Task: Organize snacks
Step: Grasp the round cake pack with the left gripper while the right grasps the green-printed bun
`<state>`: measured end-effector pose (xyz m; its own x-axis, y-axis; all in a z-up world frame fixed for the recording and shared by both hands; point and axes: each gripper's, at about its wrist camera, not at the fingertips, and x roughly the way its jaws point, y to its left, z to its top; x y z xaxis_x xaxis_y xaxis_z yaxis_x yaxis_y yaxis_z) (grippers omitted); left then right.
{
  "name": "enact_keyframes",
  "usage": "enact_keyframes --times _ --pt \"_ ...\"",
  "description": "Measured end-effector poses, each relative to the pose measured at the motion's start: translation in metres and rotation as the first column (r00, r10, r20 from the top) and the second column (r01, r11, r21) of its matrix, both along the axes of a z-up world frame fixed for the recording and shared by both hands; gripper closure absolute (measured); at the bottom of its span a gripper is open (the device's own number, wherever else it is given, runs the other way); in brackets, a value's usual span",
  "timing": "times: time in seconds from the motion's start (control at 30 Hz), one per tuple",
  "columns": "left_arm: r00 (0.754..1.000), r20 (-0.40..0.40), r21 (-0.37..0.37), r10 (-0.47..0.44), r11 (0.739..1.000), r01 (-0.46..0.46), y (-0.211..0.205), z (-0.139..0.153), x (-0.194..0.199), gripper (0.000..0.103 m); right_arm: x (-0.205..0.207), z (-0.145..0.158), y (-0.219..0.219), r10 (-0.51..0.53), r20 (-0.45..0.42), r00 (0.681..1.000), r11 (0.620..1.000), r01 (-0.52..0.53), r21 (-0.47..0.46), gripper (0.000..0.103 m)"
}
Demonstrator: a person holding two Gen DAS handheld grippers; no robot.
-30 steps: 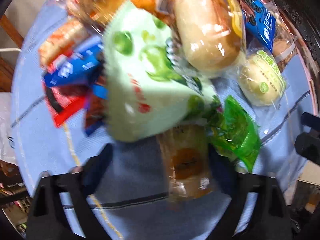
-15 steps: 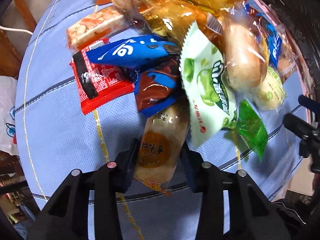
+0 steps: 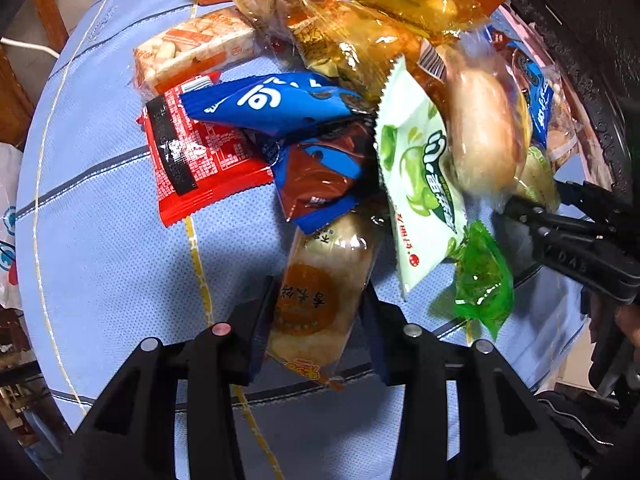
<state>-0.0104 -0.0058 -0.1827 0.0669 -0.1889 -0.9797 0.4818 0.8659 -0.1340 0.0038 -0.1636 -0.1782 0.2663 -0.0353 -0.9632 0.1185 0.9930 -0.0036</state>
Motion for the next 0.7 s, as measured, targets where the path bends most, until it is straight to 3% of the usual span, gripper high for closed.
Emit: enact_keyframes --times 0.23,0.37,0.53,0.7 --pt "0.999 -0.028 -0.027 0.028 0.999 -0.029 0.016 0.001 0.006 0.065 -0.026 0.018 -0.032 -0.091 0.012 0.996 0.974 0.086 0.21 0.047" --pt "0.996 0.051 -0.05 0.07 0.996 -0.067 0.045 0.035 0.015 0.066 -0.041 0.035 -0.043 -0.113 0.041 0.993 0.951 0.096 0.294 0.047" --pt "0.988 0.094 -0.086 0.121 0.99 -0.113 0.074 0.065 0.026 0.068 -0.04 0.059 -0.048 -0.118 0.091 0.989 0.94 0.081 0.33 0.047" --pt "0.985 0.112 -0.134 0.131 0.984 -0.115 0.077 0.094 0.023 0.072 -0.024 0.079 -0.046 -0.092 0.143 0.985 0.938 0.038 0.344 0.047"
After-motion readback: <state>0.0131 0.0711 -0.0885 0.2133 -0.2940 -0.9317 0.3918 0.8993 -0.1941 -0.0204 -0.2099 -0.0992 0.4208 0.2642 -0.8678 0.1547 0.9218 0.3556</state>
